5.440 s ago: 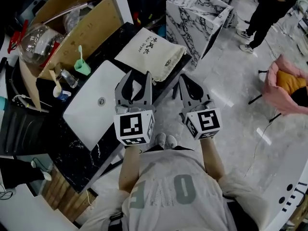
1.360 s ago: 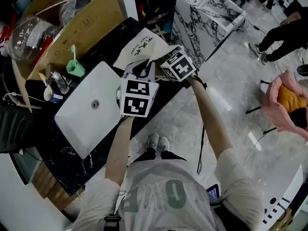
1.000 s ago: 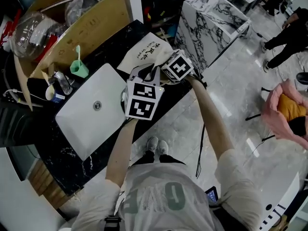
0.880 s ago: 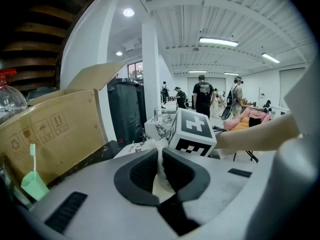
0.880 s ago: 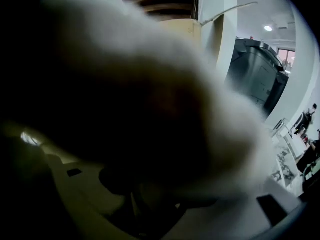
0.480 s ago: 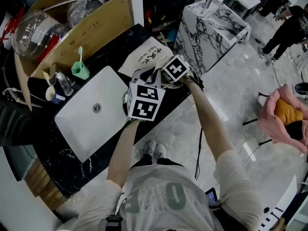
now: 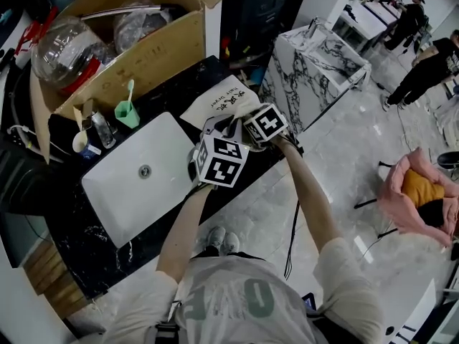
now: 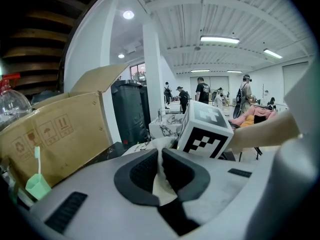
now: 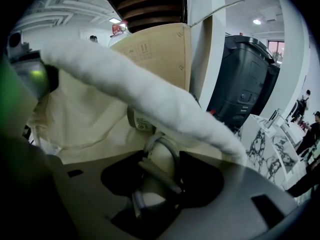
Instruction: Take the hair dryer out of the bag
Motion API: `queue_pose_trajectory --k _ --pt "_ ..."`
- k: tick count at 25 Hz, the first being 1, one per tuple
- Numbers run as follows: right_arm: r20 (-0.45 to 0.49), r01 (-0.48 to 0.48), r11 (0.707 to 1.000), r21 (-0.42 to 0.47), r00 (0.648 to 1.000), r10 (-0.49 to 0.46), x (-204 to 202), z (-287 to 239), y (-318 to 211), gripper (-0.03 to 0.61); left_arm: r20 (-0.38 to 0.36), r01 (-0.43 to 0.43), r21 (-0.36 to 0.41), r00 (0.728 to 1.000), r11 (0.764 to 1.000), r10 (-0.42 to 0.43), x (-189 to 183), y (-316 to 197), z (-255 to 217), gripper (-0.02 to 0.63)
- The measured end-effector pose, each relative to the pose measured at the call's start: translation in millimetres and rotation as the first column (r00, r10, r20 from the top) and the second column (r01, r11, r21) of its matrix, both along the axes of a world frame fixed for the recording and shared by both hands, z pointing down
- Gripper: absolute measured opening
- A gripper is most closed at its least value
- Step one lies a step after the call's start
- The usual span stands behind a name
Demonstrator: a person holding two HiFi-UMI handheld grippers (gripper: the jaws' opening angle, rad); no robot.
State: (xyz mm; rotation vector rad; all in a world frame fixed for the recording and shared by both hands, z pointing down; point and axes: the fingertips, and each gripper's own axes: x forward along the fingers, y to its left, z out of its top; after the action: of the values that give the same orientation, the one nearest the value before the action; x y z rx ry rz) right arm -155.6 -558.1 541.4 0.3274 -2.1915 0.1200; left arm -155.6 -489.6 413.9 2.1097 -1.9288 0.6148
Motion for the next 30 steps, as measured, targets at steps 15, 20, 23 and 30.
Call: queue_pose_trajectory --k 15,20,23,30 --pt "0.074 -0.126 0.992 -0.008 0.989 0.126 68 -28 46 0.232 0.008 -0.008 -0.011 1.0 1.0 0.008 2 -1 5 0.043" --pt "0.128 -0.177 0.984 0.003 0.976 0.175 99 -33 67 0.232 0.01 -0.015 -0.018 1.0 1.0 0.015 5 1 7 0.043" --pt "0.171 -0.219 0.976 0.0 0.961 0.216 118 -37 80 0.232 0.001 -0.007 -0.028 1.0 1.0 0.007 3 2 9 0.043" --pt "0.277 -0.307 0.952 -0.005 0.914 0.296 158 -52 114 0.232 0.01 -0.021 -0.05 1.0 0.999 0.022 7 8 16 0.043"
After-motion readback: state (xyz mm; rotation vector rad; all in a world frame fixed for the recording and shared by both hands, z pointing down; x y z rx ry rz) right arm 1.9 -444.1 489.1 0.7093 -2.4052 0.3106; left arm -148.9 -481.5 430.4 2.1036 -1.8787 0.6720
